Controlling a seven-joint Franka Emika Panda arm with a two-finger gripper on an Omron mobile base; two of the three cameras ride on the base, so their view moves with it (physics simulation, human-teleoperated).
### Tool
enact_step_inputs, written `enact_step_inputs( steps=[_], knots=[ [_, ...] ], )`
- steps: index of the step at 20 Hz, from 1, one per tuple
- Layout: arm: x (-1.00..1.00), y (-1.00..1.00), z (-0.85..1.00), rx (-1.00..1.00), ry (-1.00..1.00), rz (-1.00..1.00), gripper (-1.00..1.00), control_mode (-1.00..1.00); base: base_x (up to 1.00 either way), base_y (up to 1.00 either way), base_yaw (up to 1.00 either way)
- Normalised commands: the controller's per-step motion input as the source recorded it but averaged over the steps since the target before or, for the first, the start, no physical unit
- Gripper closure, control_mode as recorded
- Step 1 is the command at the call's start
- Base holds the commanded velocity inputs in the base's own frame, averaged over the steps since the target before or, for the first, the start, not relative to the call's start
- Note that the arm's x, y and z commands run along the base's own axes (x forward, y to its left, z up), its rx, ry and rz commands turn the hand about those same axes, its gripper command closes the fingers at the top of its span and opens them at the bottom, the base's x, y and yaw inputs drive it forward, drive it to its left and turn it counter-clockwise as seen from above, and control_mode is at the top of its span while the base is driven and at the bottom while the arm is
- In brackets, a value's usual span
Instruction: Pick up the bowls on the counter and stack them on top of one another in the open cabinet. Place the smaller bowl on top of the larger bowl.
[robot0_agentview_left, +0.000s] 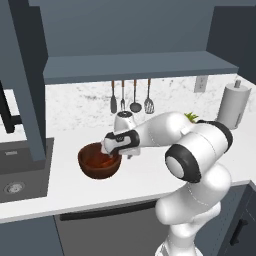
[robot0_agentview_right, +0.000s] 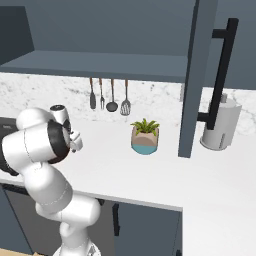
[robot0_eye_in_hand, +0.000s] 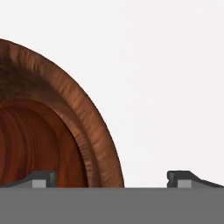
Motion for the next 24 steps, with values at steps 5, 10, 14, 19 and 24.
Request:
enact_step_inputs(
  steps=[5,10,14,19,24],
  knots=[
    [0.00,0.00,-0.33,0.00,-0.05,0.00,-1.00,-1.00,0.00,0.00,0.00],
    [0.00,0.00,-0.05,0.00,0.00,0.00,1.00,-1.00,0.00,0.00,0.00],
    [0.00,0.00,0.00,0.00,0.00,0.00,1.00,-1.00,0.00,0.00,0.00],
    [0.00,0.00,0.00,0.00,0.01,0.00,1.00,-1.00,0.00,0.00,0.00],
    [-0.39,-0.06,0.30,0.00,-0.03,-0.01,1.00,-1.00,0.00,0.00,0.00]
  ],
)
